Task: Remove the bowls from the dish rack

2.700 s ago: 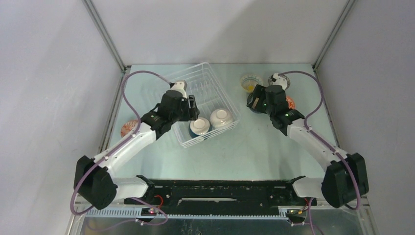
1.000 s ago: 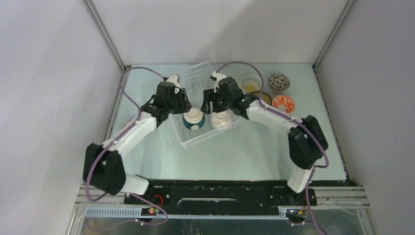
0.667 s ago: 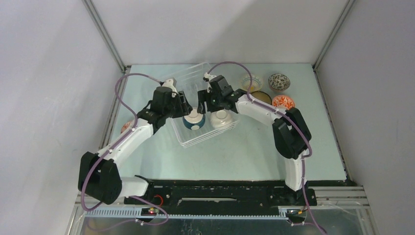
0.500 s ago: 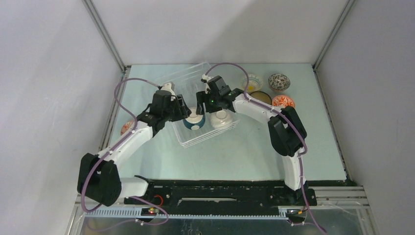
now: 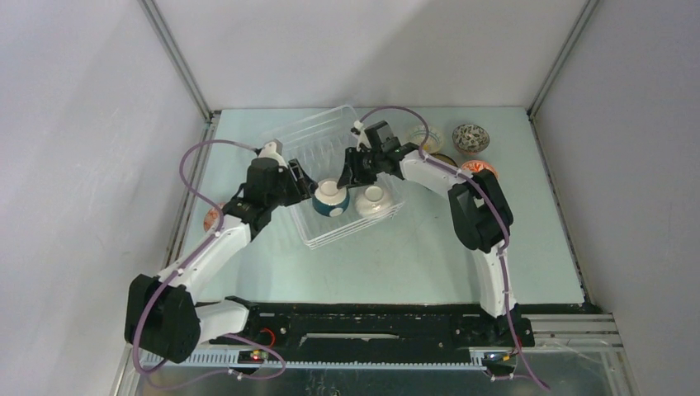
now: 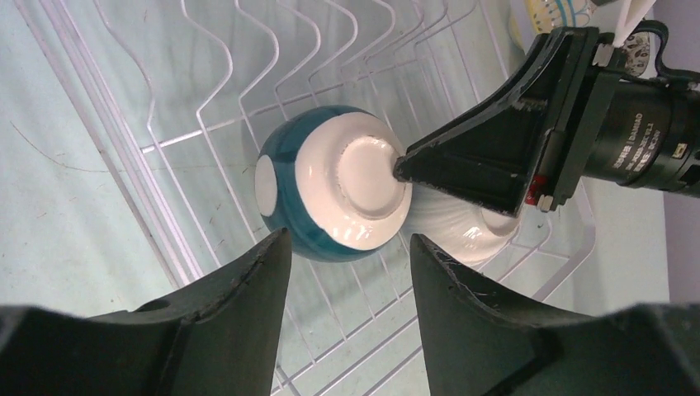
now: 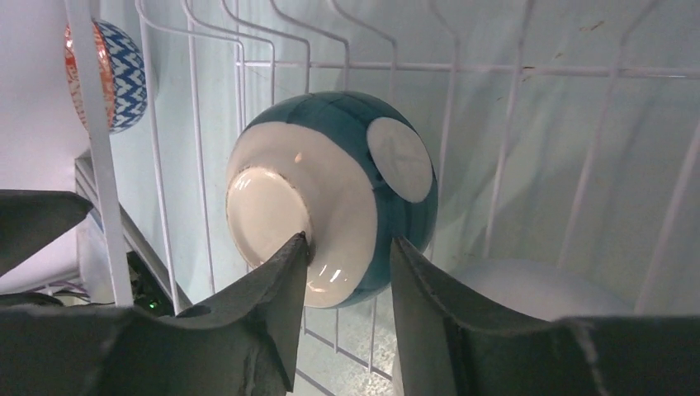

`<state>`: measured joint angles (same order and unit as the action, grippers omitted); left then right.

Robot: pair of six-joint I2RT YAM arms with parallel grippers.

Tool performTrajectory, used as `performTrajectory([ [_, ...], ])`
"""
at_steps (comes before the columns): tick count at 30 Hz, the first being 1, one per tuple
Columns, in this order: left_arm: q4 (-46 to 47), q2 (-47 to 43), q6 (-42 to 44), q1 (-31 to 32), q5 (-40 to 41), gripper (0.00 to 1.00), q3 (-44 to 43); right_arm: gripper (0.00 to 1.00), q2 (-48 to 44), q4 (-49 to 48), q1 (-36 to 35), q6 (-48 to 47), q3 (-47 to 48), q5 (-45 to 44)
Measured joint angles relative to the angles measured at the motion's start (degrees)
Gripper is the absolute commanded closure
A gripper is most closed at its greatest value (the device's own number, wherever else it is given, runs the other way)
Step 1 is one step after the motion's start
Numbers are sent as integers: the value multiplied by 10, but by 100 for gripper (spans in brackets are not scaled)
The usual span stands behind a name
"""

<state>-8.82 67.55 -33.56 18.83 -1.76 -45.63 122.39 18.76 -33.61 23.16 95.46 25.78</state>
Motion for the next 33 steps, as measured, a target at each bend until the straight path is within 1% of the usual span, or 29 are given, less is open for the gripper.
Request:
performTrajectory([
  [5, 16, 17, -7, 0, -11, 38, 0, 61, 1, -16, 21, 13, -2, 24],
  [9, 28, 46, -18, 0, -31, 36, 0, 62, 1, -24, 30, 21, -7, 37],
  [13, 42, 62, -31, 0, -44, 32, 0, 63, 3, -24, 36, 23, -16, 37],
  [15, 49, 64, -38, 0, -48, 29, 0, 61, 5, -23, 38, 23, -18, 33],
  [18, 62, 64, -50, 0, -50, 25, 7, 46, 8, -26, 39, 22, -20, 32],
  [19, 67, 64, -54, 0, -50, 23, 10, 42, 8, -28, 38, 22, -20, 31],
  [22, 75, 64, -62, 0, -49, 22, 20, 38, 8, -35, 36, 16, -20, 25],
  [25, 78, 63, -66, -1, -44, 24, 29, 34, 8, -38, 33, 14, -21, 16],
  [28, 78, 60, -67, -3, -43, 25, 33, 26, 6, -47, 31, 11, -27, 12],
  [30, 78, 59, -66, -5, -42, 25, 34, 17, 0, -51, 29, 6, -33, 12],
  [32, 79, 57, -66, -10, -42, 25, 36, 5, -6, -50, 25, 2, -34, 12],
  [33, 79, 55, -66, -13, -43, 25, 37, 3, -8, -49, 21, -1, -34, 13],
])
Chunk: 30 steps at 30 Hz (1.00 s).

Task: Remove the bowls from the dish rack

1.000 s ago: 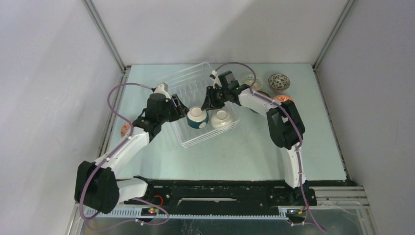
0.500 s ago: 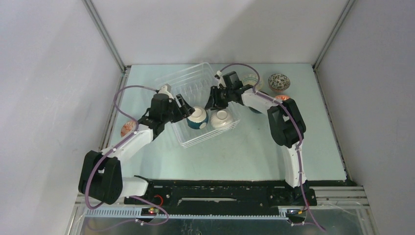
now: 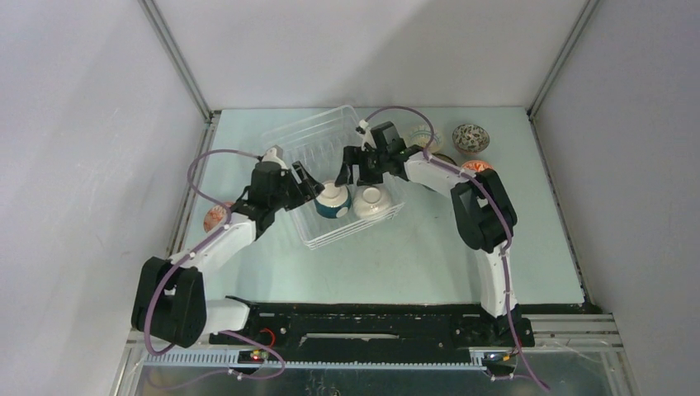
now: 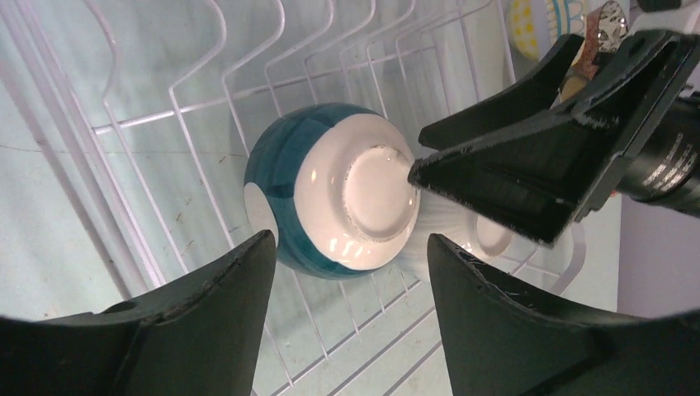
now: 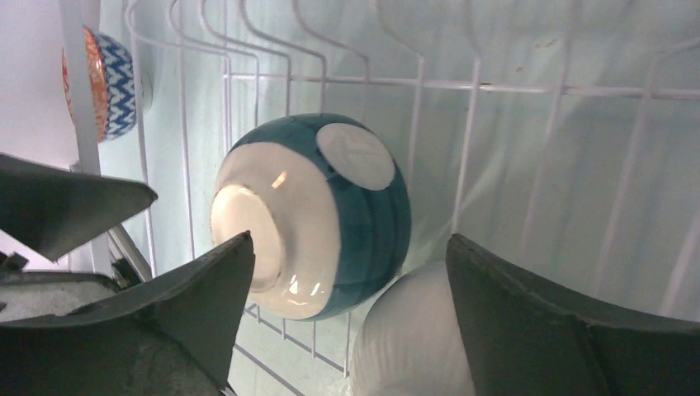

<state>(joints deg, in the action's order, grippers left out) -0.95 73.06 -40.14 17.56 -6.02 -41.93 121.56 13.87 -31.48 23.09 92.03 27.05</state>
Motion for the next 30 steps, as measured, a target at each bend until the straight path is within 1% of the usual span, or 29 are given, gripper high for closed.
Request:
performTrajectory([
  [2, 0, -4, 0, -5, 0, 25, 0, 3, -2, 0, -7, -3, 0, 1],
  [8, -5, -20, 2, -17, -2, 25, 0, 18, -2, 5, -18, -16, 5, 0],
  [13, -13, -22, 3, -20, -4, 27, 0, 25, 5, 37, -19, -20, 26, 0],
  [15, -16, -22, 4, -20, -5, 27, 0, 25, 16, 43, -19, -21, 37, 1],
  [18, -19, -21, 7, -22, -8, 27, 0, 23, 30, 45, -14, -20, 49, 9],
  [19, -19, -20, 7, -23, -9, 27, 0, 24, 32, 47, -12, -20, 52, 11],
  [21, -19, -16, 7, -25, -9, 27, 0, 35, 33, 51, -11, -21, 53, 12],
  [22, -19, -14, 7, -26, -11, 27, 0, 39, 33, 52, -10, -21, 53, 14],
  [26, -12, -9, 6, -26, -19, 27, 0, 43, 35, 54, -3, -20, 61, 26],
  [30, -7, -5, 6, -27, -25, 27, 0, 50, 39, 50, 4, -13, 61, 45],
])
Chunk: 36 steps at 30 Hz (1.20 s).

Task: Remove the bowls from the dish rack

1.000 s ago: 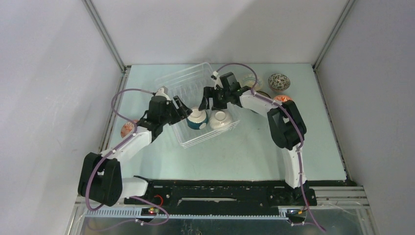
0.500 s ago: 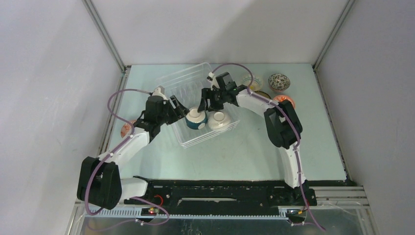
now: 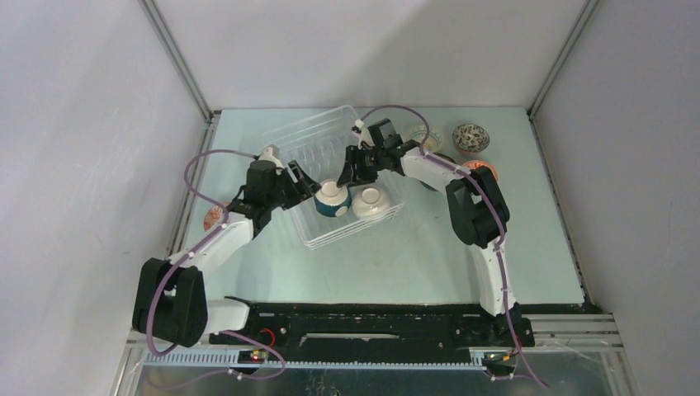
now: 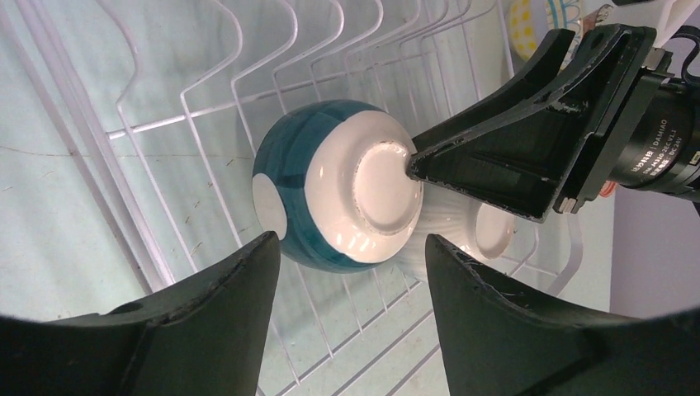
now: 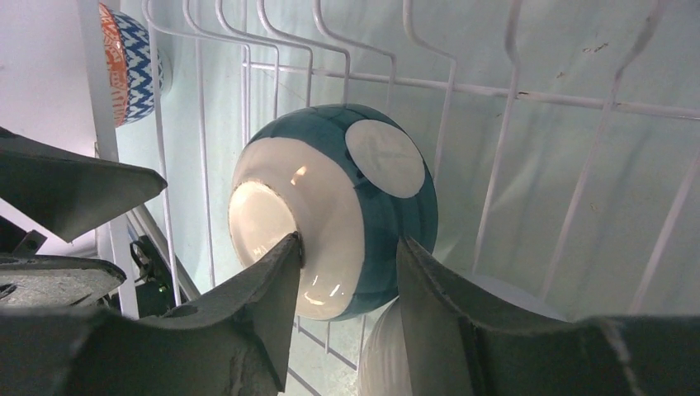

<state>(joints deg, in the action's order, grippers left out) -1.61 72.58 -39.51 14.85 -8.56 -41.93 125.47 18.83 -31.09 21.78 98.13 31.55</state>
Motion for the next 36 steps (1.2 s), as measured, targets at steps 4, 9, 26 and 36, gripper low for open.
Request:
performTrajectory([
  [4, 14, 10, -1, 0, -11, 27, 0, 56, 1, -5, 7, 5, 0, 7],
  [9, 39, 25, -6, 0, -25, 25, 0, 61, 1, -16, 15, 7, 0, 15],
  [26, 96, 75, -42, 1, -65, 0, 0, 63, 3, -23, 24, 9, 0, 14],
  [36, 130, 123, -67, 0, -86, 0, -6, 64, 3, -23, 25, 9, 0, 15],
])
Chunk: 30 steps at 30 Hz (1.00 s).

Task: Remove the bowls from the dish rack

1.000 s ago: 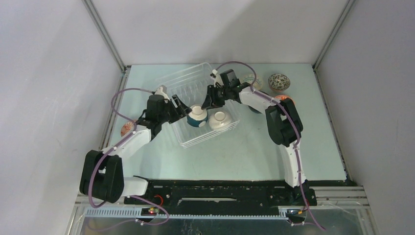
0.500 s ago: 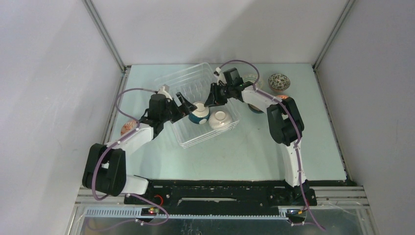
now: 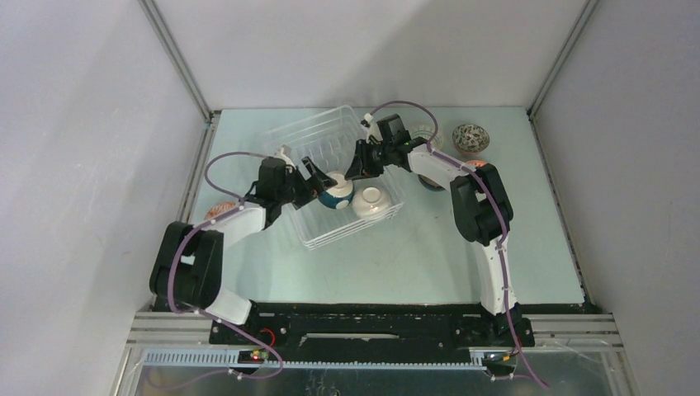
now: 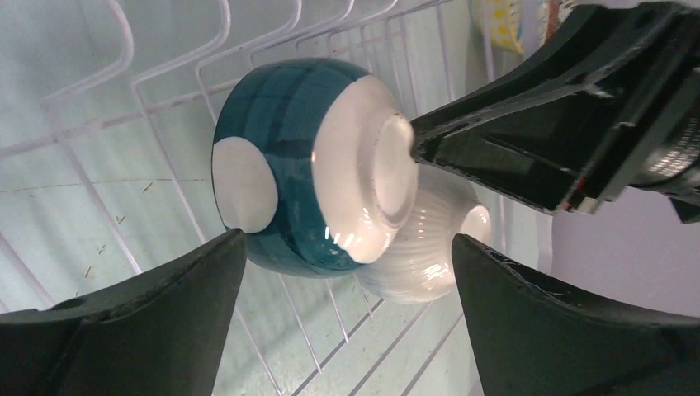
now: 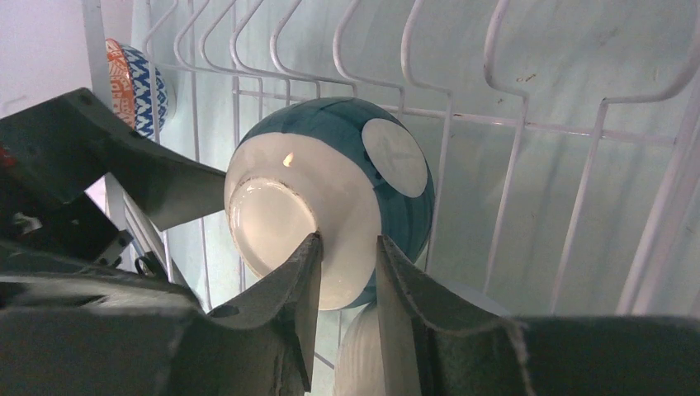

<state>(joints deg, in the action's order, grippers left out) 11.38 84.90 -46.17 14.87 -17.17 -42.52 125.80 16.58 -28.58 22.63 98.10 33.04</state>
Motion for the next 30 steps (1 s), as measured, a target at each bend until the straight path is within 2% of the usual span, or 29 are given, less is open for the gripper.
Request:
performTrajectory([
  [5, -31, 41, -13, 2, -1, 0, -26, 65, 0, -1, 0, 0, 0, 0],
  [19, -62, 51, -55, 3, 10, 0, -29, 67, 0, -2, 0, 0, 0, 1],
  [27, -51, 61, -84, 2, 8, 20, -30, 67, 1, -3, 0, 0, 0, 2],
  [30, -45, 62, -89, 2, 4, 22, -30, 67, 1, -3, 1, 0, 0, 2],
])
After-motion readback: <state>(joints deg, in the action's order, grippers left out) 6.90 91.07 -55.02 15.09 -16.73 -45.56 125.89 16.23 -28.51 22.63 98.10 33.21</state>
